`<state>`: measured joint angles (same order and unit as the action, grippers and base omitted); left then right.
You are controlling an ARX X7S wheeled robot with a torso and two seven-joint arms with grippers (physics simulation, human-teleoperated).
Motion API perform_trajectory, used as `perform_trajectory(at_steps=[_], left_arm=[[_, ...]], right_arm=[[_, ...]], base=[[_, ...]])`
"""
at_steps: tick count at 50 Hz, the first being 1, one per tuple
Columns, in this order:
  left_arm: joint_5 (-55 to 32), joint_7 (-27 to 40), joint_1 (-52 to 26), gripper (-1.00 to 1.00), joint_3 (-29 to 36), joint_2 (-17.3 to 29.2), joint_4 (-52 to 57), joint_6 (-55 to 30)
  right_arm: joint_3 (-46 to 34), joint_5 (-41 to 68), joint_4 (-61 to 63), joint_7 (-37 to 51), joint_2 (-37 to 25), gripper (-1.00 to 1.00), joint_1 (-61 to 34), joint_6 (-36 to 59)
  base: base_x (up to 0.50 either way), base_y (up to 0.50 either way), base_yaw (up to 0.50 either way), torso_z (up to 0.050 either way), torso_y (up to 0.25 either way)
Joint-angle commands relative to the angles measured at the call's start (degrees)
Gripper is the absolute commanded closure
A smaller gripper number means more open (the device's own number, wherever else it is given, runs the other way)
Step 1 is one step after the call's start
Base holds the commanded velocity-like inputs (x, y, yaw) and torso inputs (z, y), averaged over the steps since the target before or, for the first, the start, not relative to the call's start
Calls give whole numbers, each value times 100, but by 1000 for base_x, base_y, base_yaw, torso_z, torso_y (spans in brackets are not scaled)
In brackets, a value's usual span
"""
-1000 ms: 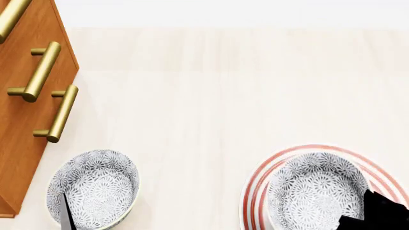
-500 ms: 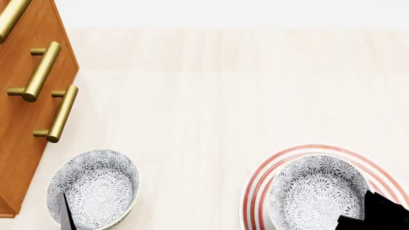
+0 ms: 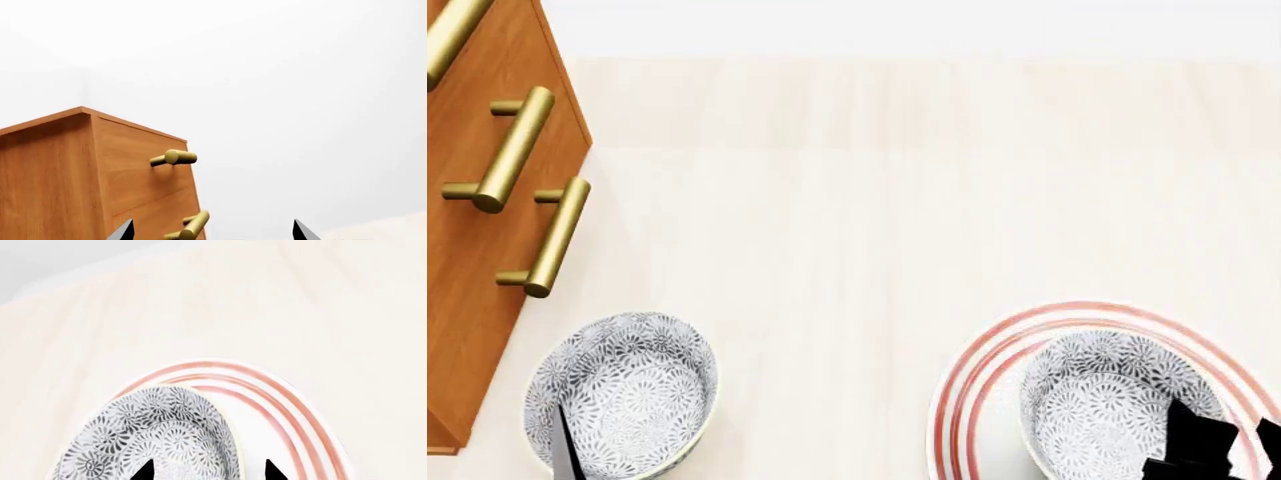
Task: Pick up the bowl and put it in the front on the plate.
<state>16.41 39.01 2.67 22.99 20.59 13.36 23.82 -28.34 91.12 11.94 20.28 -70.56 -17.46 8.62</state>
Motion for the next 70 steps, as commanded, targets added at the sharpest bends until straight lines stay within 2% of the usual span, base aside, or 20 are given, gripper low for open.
perform_trajectory(at_steps=[1, 17, 20, 25, 30, 32, 33, 35, 36, 39, 40, 43, 44, 47, 51, 54, 56, 66, 70], left_arm=[[-21, -36, 7, -100, -24, -42, -69, 38], [-40, -45, -19, -100, 35, -42, -100, 19], [-6, -39, -14, -100, 35, -37, -54, 0], [10, -19, 3, -100, 25, -17, -19, 6], [-5, -1, 7, -100, 9, 3, 12, 20], [-11, 0, 17, -100, 1, 12, 57, 13], [-12, 16, 21, -100, -9, 13, 66, 24], [-10, 36, 36, -100, -37, 23, 125, 15], [3, 85, 60, -100, -97, 31, 217, 10], [51, 185, 91, -100, -209, 44, 386, 13], [33, 217, 98, -100, -293, 66, 517, -10], [5, 243, 137, -100, -482, 126, 858, -148], [22, 275, 162, -100, -580, 150, 1007, -197], [7, 292, 190, -100, -679, 184, 1189, -264], [66, 347, 249, -100, -749, 222, 1278, -244], [120, 409, 318, -100, -823, 253, 1337, -231], [189, 492, 376, -100, -899, 274, 1376, -184], [455, 892, 604, -100, -1347, 391, 1510, -5], [479, 1020, 650, -100, -1476, 418, 1456, 49]], right_arm=[[132, 74, 56, 36, -221, -100, 37, 49], [538, 325, 46, 168, -771, -100, -51, -167], [715, 399, 90, 193, -844, -100, -62, -421], [1141, 782, 520, 177, -1382, -100, 8, -975], [1170, 998, 874, 168, -1836, -100, 345, -1933], [1111, 710, 959, 491, -1726, -100, 491, -2400], [1119, 294, 929, 1064, -1444, -100, 530, -2798], [1111, -239, 1001, 1387, -1025, -100, 602, -3236], [1151, -860, 1057, 1487, -728, -100, 650, -3633], [1191, -1688, 1128, 1792, -342, -100, 666, -4005], [1151, -2364, 1136, 1955, -127, -100, 655, -4089], [1100, -2900, 1107, 2087, 292, -100, 689, -4274], [1149, -3455, 1001, 2353, 467, -100, 731, -4349], [1252, -4191, 975, 2585, 599, -100, 843, -4498], [1168, -4610, 860, 2568, 879, -100, 862, -4567], [953, -5679, 572, 2437, 1361, -100, 913, -4727], [918, -5728, 519, 2395, 1478, -100, 951, -4828], [1356, -7854, 0, 2620, 2310, -100, 1355, -5846], [1308, -8192, -383, 2599, 2661, -100, 1351, -6218]], base=[[0, 0, 0, 0, 0], [0, 0, 0, 0, 0], [0, 0, 0, 0, 0], [0, 0, 0, 0, 0], [0, 0, 0, 0, 0], [0, 0, 0, 0, 0], [0, 0, 0, 0, 0], [0, 0, 0, 0, 0], [0, 0, 0, 0, 0], [0, 0, 0, 0, 0], [0, 0, 0, 0, 0], [0, 0, 0, 0, 0], [0, 0, 0, 0, 0], [0, 0, 0, 0, 0], [0, 0, 0, 0, 0], [0, 0, 0, 0, 0], [0, 0, 0, 0, 0], [0, 0, 0, 0, 0], [0, 0, 0, 0, 0]])
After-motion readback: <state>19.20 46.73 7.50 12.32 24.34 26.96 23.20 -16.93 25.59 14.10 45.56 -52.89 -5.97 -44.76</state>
